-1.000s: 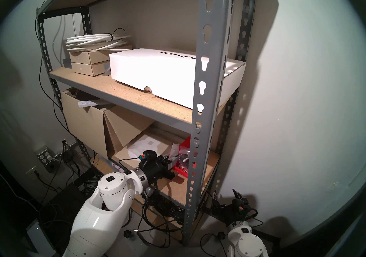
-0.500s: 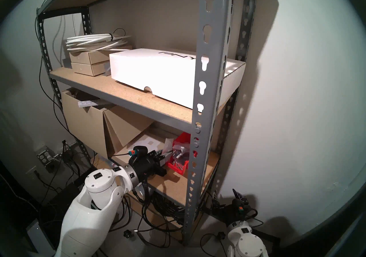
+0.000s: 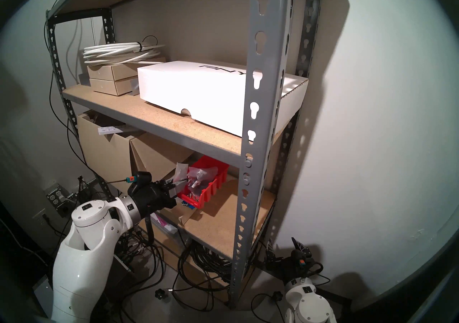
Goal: Organize the rack shelf by putting things into a case
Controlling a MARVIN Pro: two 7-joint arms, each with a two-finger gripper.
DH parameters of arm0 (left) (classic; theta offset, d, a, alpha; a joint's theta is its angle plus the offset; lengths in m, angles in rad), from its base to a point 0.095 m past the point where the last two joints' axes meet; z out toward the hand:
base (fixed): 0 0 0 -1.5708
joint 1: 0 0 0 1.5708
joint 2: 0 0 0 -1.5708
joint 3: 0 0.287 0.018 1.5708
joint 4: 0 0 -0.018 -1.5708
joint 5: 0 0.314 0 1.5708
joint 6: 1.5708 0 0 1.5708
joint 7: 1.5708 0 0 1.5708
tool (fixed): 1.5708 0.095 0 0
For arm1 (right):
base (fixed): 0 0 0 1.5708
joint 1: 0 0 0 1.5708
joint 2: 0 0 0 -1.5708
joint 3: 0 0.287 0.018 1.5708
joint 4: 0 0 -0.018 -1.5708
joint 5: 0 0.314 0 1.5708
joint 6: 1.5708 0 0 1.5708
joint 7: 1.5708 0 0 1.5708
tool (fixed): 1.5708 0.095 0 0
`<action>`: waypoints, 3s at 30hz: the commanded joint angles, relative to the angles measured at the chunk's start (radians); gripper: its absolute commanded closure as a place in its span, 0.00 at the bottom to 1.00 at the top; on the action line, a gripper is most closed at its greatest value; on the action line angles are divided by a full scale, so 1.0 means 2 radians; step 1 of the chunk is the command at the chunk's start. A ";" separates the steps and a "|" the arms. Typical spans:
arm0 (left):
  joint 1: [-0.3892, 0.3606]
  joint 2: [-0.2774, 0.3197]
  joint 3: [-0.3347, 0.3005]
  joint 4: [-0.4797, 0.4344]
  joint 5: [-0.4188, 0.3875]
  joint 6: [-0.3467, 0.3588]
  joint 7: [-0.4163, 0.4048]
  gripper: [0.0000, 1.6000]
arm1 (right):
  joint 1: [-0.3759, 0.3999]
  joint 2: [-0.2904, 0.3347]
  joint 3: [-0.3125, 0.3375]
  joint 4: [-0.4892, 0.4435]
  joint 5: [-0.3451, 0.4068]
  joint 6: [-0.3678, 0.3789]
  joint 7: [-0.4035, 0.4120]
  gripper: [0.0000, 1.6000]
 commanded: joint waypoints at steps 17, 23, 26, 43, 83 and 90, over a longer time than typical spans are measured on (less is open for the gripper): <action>-0.061 0.012 -0.033 0.063 -0.019 -0.018 -0.038 1.00 | 0.001 0.000 0.000 -0.009 0.000 -0.001 0.000 0.00; -0.072 0.021 -0.038 0.090 -0.024 -0.021 -0.058 1.00 | 0.000 0.000 0.000 -0.009 0.000 -0.001 0.000 0.00; -0.076 0.022 -0.038 0.103 -0.024 -0.026 -0.064 1.00 | 0.000 0.000 0.000 -0.010 0.000 -0.001 0.000 0.00; -0.095 0.021 -0.033 0.149 -0.015 -0.041 -0.071 1.00 | 0.000 0.000 0.000 -0.010 0.000 -0.001 0.000 0.00; -0.089 0.019 -0.038 0.163 -0.001 -0.058 -0.076 0.51 | 0.000 0.000 0.000 -0.010 0.000 -0.001 0.000 0.00; -0.075 0.017 -0.043 0.142 -0.001 -0.057 -0.077 0.15 | 0.000 0.000 0.000 -0.010 0.000 -0.001 0.000 0.00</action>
